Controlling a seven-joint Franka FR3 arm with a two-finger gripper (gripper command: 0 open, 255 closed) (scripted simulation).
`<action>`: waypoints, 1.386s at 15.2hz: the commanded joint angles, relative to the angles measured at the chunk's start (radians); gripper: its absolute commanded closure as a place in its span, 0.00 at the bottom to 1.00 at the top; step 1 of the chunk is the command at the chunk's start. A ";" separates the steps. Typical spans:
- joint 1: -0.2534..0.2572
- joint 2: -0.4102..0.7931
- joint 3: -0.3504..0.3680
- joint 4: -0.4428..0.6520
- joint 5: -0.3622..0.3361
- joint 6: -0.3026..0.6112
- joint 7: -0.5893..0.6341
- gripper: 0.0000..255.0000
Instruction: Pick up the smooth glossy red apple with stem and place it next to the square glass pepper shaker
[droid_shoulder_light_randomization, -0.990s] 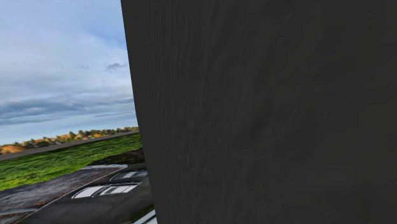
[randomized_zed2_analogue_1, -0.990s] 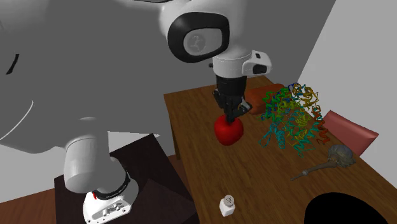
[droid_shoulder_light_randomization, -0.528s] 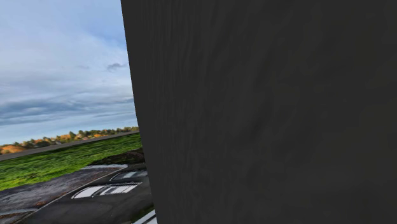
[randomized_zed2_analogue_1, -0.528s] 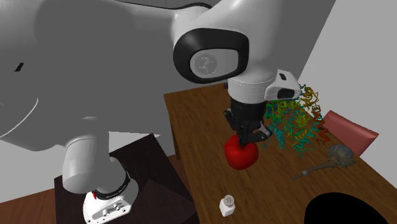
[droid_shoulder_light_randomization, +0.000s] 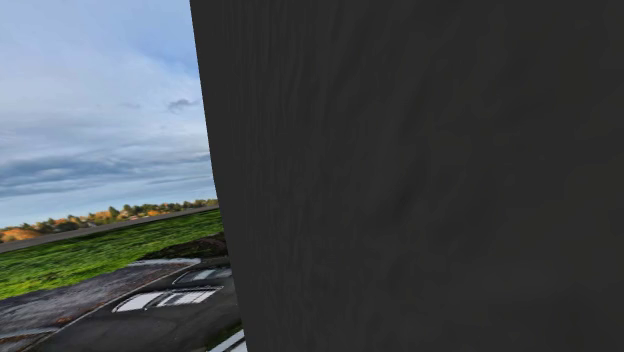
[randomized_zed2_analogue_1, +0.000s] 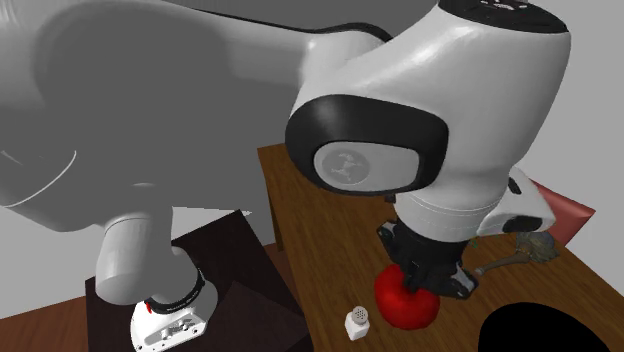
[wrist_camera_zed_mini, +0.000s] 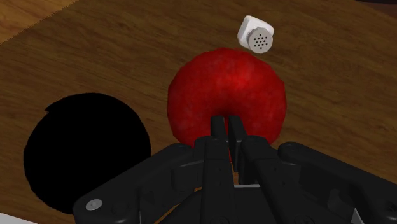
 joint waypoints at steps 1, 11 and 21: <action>-0.007 0.042 -0.040 0.050 0.016 -0.008 -0.057 1.00; -0.038 0.180 -0.153 0.117 0.091 0.050 -0.226 1.00; -0.041 0.201 -0.162 0.001 0.104 0.183 -0.239 1.00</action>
